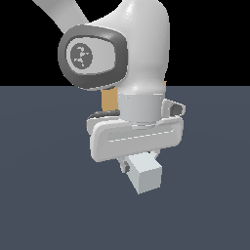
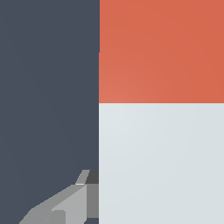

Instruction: Insert the peg into the horizontal hole in a box.

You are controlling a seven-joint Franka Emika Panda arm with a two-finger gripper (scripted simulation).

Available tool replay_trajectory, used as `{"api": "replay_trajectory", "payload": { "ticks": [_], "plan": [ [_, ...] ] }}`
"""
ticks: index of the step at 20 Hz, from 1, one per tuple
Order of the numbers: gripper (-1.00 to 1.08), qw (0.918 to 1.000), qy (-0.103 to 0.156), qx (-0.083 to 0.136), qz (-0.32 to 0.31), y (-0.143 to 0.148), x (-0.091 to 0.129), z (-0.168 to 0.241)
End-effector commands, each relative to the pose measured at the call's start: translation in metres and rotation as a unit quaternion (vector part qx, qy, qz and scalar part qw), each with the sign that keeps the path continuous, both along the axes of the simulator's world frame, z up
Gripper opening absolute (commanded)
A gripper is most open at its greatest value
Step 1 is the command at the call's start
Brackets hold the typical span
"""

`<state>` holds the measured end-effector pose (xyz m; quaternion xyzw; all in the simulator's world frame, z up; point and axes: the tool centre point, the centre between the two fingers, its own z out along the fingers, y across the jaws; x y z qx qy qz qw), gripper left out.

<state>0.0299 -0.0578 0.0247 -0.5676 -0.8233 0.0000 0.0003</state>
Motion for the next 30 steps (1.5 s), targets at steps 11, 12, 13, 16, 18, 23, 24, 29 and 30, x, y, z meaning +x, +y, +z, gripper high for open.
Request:
{"api": "replay_trajectory", "payload": {
  "ticks": [11,12,13,16,18,23,24,29,30],
  "plan": [
    [-1.00,0.9999,0.000,0.000,-0.014,0.000,-0.003,0.006],
    [-1.00,0.9998,0.000,0.000,-0.019,0.000,-0.003,0.008],
    [-1.00,0.9997,0.000,0.000,-0.025,0.000,-0.004,0.011],
    [-1.00,0.9989,0.000,0.000,-0.048,0.000,-0.008,0.021],
    [-1.00,0.9978,0.000,0.000,-0.066,0.001,-0.012,0.029],
    [-1.00,0.9922,0.000,0.001,-0.125,0.003,-0.022,0.055],
    [-1.00,0.9905,0.000,0.001,-0.138,0.003,-0.024,0.061],
    [-1.00,0.9817,0.000,0.001,-0.190,0.007,-0.032,0.084],
    [-1.00,0.9801,0.000,0.001,-0.198,0.007,-0.034,0.088]
  ]
}}
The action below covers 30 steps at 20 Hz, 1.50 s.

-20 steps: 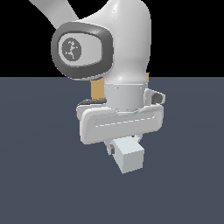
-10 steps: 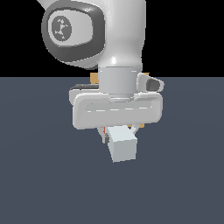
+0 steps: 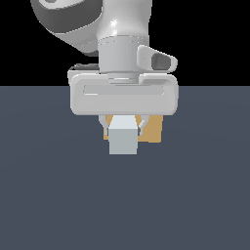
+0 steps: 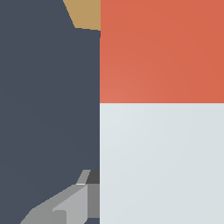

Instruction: Insert the peg into the horizontal hole in a box.

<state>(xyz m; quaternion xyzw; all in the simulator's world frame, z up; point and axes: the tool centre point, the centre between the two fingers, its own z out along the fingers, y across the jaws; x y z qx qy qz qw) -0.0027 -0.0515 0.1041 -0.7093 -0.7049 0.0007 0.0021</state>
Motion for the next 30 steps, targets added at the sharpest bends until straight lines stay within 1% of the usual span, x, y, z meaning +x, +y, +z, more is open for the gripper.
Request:
{"api": "replay_trajectory", "payload": {
  "ticks": [1,5,10,22,25,28,30],
  "plan": [
    [-1.00,0.9997,-0.002,0.000,-0.022,0.001,-0.002,0.012],
    [-1.00,0.9990,-0.002,-0.001,-0.046,0.003,-0.005,0.023],
    [-1.00,0.9982,-0.002,-0.001,-0.060,0.005,-0.007,0.029],
    [-1.00,0.9985,0.001,-0.001,-0.055,0.004,-0.008,0.024],
    [-1.00,0.9986,-0.004,-0.001,-0.053,0.005,-0.004,0.030],
    [-1.00,0.9986,-0.004,-0.001,-0.053,0.005,-0.004,0.030],
    [-1.00,0.9986,-0.002,-0.001,-0.054,0.005,-0.006,0.027]
  ]
}}
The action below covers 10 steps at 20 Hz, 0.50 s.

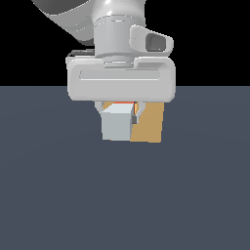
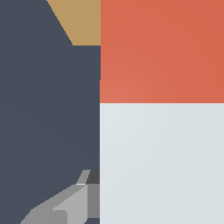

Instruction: Insert the peg into the horizontal hole in a box.

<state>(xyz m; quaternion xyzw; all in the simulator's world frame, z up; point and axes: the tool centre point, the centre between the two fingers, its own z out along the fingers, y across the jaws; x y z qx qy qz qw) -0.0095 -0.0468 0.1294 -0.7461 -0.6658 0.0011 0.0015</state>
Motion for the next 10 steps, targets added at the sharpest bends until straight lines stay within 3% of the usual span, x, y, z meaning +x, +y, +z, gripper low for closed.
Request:
{"api": "replay_trajectory", "payload": {
  "ticks": [1,10],
  "plan": [
    [-1.00,1.0000,-0.001,0.000,0.000,0.001,0.001,0.001],
    [-1.00,1.0000,-0.003,0.000,0.000,0.048,0.005,0.003]
  ]
}}
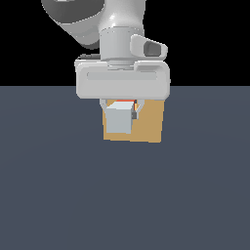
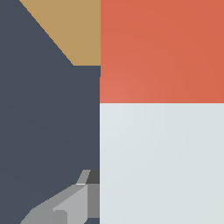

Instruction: Insert the peg into the horizontal hole in a box.

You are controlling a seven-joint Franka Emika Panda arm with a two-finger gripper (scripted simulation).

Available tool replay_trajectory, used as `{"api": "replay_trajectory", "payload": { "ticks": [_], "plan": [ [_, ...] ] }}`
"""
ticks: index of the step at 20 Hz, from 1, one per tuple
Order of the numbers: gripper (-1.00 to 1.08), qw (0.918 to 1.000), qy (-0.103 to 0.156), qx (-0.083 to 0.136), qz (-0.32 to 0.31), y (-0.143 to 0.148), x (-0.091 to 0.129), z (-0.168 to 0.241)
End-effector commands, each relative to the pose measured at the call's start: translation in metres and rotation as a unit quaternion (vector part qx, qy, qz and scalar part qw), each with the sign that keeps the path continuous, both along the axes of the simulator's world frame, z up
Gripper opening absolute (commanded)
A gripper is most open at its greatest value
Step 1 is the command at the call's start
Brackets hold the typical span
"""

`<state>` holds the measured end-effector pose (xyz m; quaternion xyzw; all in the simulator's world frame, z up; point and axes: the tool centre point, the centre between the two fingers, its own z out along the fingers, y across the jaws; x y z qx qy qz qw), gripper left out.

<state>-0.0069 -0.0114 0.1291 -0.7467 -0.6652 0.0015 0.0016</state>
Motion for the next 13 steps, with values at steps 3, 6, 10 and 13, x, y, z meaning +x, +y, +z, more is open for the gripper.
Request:
{"api": "replay_trajectory", "payload": {
  "ticks": [3,6,10,13],
  "plan": [
    [-1.00,1.0000,-0.004,0.000,0.001,0.039,0.006,0.004],
    [-1.00,1.0000,-0.004,0.000,0.001,0.059,0.008,0.004],
    [-1.00,1.0000,-0.005,0.000,0.001,0.074,0.011,0.005],
    [-1.00,1.0000,-0.005,0.000,0.001,0.077,0.012,0.005]
  ]
}}
